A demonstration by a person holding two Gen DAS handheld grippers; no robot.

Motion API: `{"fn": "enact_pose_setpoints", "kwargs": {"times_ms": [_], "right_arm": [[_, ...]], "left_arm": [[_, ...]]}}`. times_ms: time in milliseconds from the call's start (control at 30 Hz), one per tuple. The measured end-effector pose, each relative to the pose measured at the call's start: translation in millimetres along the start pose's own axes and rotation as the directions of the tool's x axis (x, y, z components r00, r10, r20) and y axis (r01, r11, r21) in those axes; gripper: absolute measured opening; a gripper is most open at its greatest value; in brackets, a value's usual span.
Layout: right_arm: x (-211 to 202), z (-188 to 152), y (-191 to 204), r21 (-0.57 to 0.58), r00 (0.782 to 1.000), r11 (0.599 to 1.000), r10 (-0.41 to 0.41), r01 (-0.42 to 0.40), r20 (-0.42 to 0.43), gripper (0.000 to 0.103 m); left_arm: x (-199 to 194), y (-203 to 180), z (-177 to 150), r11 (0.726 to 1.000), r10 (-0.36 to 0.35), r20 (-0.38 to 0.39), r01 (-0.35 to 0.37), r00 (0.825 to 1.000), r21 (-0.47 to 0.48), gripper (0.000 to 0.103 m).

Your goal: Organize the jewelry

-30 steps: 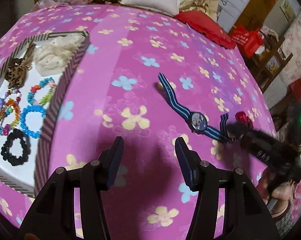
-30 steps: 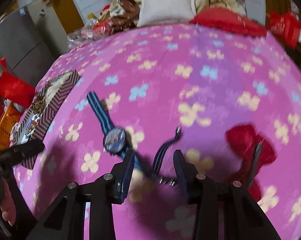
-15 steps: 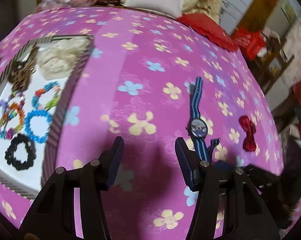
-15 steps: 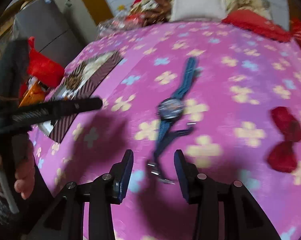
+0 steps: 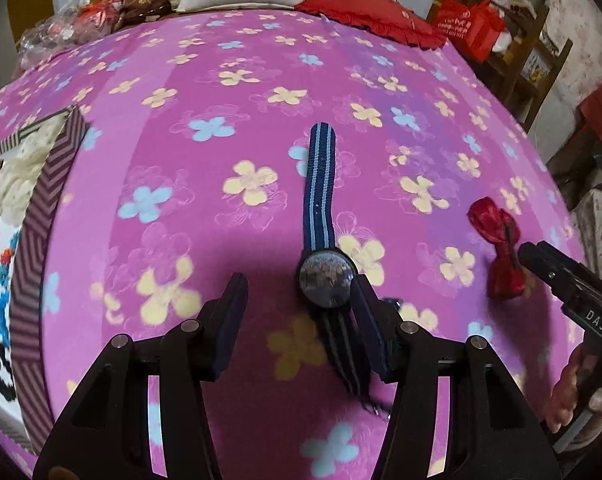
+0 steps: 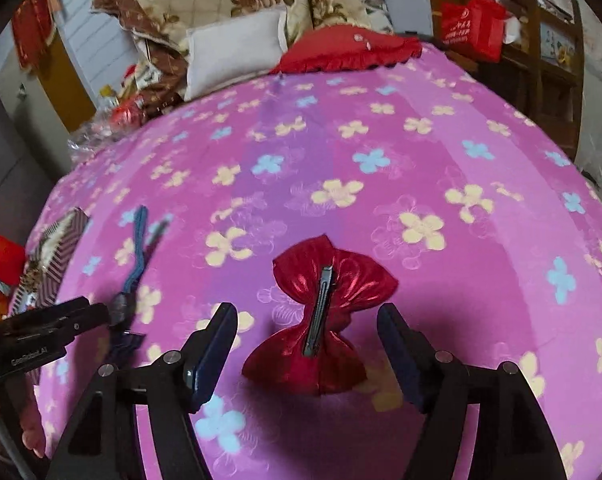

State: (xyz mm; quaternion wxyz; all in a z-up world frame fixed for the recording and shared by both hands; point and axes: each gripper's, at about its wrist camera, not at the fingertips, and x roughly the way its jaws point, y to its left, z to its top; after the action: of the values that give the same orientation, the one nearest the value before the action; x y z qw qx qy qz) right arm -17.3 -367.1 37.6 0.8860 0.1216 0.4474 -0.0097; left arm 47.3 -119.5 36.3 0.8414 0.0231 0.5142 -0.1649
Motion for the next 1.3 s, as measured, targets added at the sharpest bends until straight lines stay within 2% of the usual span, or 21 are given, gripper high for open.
{"fn": "enact_pose_setpoints", "kwargs": {"times_ms": [100,233,333,500,567,600,633,667,700,733,833,1067,1300], "right_arm": [[8,-2,2,-0.018,1.000,1.000,-0.022,0.022,-0.012,0.070],[17,-5,5,-0.019,0.999,0.999,-0.035,0.035,-0.018,0.070],[19,-7,10,-0.041,0.998,0.997,-0.059,0.059,-0.003,0.070],[25,-10,22,-0.087,0.992,0.989,-0.123,0.123,0.013,0.070],[27,-12,29,-0.126,0.986,0.978,-0.166,0.168,0.028,0.064],[25,-14,31,-0.132,0.987,0.979,-0.154,0.158,0.035,0.053],[24,-15,33,-0.139,0.988,0.979,-0.147,0.151,0.039,0.042],[24,-15,36,-0.148,0.988,0.978,-0.145,0.150,0.042,0.035],[23,-16,38,-0.156,0.989,0.977,-0.139,0.144,0.042,0.022],[23,-16,40,-0.162,0.990,0.977,-0.137,0.142,0.039,0.018],[18,-18,40,-0.148,0.994,0.983,-0.105,0.108,0.030,0.016],[-19,-22,49,-0.129,0.996,0.990,-0.054,0.063,0.073,0.015],[-66,-30,71,-0.135,0.992,0.990,-0.030,0.046,0.120,0.015]], "left_arm": [[12,-5,2,0.999,0.024,-0.015,-0.023,1.000,0.024,0.053],[17,-12,3,0.999,0.020,0.005,-0.021,1.000,0.044,0.054],[24,-18,1,0.998,0.027,-0.007,-0.026,1.000,0.063,0.054],[27,-27,-4,0.991,0.072,0.028,-0.075,0.997,0.106,0.055],[26,-26,-6,0.992,0.069,0.039,-0.073,0.997,0.104,0.055],[25,-27,-7,0.992,0.067,0.040,-0.071,0.997,0.107,0.052],[24,-27,-7,0.992,0.062,0.044,-0.067,0.997,0.107,0.042],[23,-27,-8,0.992,0.060,0.042,-0.064,0.997,0.108,0.042],[22,-27,-9,0.993,0.054,0.041,-0.058,0.998,0.106,0.042],[21,-27,-10,0.994,0.041,0.040,-0.045,0.998,0.099,0.042],[13,-25,-12,0.998,0.002,0.038,-0.004,0.999,0.062,0.042],[-38,-14,-20,0.999,-0.045,0.107,0.044,0.993,0.009,0.042],[-94,-7,-35,1.000,-0.007,0.202,0.003,0.979,0.021,0.042]]}}
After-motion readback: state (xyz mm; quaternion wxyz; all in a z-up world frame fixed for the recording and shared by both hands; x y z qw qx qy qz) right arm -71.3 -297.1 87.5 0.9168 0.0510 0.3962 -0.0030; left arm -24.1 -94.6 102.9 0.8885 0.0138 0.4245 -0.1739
